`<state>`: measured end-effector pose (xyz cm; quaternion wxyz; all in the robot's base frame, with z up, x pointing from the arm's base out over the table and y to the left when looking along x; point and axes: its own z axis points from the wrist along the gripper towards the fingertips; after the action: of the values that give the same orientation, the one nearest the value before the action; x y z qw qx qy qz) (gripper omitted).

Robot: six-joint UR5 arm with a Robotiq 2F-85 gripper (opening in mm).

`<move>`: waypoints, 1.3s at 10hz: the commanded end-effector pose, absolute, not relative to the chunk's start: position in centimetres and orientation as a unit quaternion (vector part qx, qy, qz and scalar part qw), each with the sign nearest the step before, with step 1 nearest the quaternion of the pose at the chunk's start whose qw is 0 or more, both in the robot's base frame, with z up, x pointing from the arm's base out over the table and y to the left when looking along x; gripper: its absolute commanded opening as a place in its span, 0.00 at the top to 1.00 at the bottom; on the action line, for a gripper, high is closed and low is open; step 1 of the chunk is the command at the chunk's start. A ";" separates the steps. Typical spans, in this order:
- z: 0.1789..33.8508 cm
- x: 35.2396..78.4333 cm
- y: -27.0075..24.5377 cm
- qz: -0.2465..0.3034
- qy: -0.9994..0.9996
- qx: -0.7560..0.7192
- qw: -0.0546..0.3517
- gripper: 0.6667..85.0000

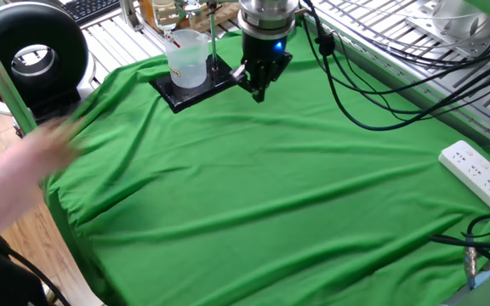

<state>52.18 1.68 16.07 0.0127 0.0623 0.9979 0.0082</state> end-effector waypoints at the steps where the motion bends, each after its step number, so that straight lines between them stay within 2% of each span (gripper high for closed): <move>1: 16.4 51.1 1.7 0.011 0.996 0.083 -0.005 0.99; 13: 16.6 51.5 1.7 0.017 0.997 0.072 0.001 0.99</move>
<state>51.37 1.33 16.43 -0.0014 0.0731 0.9973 0.0105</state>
